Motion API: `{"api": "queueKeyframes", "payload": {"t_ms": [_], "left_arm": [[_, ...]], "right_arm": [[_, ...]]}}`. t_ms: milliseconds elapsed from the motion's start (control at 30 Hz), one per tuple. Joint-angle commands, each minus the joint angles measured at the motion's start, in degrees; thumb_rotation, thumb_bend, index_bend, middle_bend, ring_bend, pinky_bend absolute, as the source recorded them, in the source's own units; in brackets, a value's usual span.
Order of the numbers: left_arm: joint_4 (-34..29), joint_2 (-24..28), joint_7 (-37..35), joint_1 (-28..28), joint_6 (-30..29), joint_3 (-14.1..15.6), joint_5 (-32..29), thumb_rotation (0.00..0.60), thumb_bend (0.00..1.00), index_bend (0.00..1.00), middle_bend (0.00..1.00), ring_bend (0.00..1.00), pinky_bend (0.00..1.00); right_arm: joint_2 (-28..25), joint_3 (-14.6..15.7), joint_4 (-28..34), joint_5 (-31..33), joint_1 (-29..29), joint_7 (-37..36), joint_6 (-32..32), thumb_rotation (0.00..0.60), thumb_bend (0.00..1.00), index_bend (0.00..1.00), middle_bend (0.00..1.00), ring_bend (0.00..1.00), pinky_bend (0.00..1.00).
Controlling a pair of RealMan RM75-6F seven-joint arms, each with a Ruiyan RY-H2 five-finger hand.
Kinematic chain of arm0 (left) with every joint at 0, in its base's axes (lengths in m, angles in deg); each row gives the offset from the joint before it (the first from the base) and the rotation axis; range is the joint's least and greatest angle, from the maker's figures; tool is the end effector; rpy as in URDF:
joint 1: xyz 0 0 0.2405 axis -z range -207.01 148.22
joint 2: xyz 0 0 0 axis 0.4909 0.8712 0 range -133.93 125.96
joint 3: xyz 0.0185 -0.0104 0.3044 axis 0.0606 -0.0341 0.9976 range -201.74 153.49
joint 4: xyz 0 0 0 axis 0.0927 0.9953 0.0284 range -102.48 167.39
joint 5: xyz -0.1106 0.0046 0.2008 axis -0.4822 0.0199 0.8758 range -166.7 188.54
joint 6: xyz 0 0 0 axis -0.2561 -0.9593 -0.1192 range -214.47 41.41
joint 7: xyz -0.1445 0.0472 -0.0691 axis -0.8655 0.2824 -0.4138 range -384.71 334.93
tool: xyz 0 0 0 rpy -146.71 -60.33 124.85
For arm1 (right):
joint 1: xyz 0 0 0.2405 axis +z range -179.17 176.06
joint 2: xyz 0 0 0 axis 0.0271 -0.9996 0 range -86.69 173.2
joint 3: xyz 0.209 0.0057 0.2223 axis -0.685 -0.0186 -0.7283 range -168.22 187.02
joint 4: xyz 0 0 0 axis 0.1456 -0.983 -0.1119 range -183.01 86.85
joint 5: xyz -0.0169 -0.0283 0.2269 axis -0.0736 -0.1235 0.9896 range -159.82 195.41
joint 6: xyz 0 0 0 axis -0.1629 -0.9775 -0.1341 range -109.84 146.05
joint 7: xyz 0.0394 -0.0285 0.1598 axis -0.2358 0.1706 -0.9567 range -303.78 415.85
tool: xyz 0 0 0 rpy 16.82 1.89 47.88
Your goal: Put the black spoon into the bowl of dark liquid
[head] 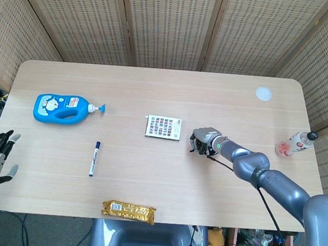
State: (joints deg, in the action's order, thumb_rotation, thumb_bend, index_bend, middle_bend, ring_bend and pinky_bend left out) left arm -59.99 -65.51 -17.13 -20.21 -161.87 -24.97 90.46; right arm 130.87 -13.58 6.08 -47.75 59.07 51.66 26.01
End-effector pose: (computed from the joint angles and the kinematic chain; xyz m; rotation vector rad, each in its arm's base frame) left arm -0.3812 0.2267 0.1569 -1.4968 -0.9124 -0.6495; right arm -0.1714 -0.5242 -0.0452 2.1085 -1.3932 0.3532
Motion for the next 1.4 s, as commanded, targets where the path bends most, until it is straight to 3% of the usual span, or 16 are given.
{"api": "queueKeyframes", "payload": {"t_ms": [33,433,833,1400], "left_arm": [[0.2,0.0,-0.2,-0.3,-0.2,0.1,-0.2,0.600,0.41,0.00,0.00,0.00,0.00],[0.1,-0.2,0.0,-0.5,-0.4,0.2,-0.1,0.600,0.41,0.00,0.00,0.00,0.00],[0.4,-0.5,-0.4,0.1,0.2,0.0,0.3,0.600,0.41,0.00,0.00,0.00,0.00],[0.9,-0.5,-1.0,-0.8,0.0,0.4,-0.1,0.600,0.41,0.00,0.00,0.00,0.00]], "right_arm": [[0.4,-0.2,-0.7,0.1,0.4,0.4,-0.2,0.600,0.67,0.63,0.84,0.74,0.71],[0.4,0.0,-3.7,1.0,0.7,1.0,0.4,0.600,0.67,0.63,0.84,0.74,0.71],[-2.1,1.9,1.2,1.4,-0.2,1.4,1.0,0.600,0.67,0.63,0.84,0.74,0.71],[-1.1,2.6,-1.3,2.0,1.5,-0.2,-0.9,0.600,0.67,0.63,0.84,0.74,0.71]]}}
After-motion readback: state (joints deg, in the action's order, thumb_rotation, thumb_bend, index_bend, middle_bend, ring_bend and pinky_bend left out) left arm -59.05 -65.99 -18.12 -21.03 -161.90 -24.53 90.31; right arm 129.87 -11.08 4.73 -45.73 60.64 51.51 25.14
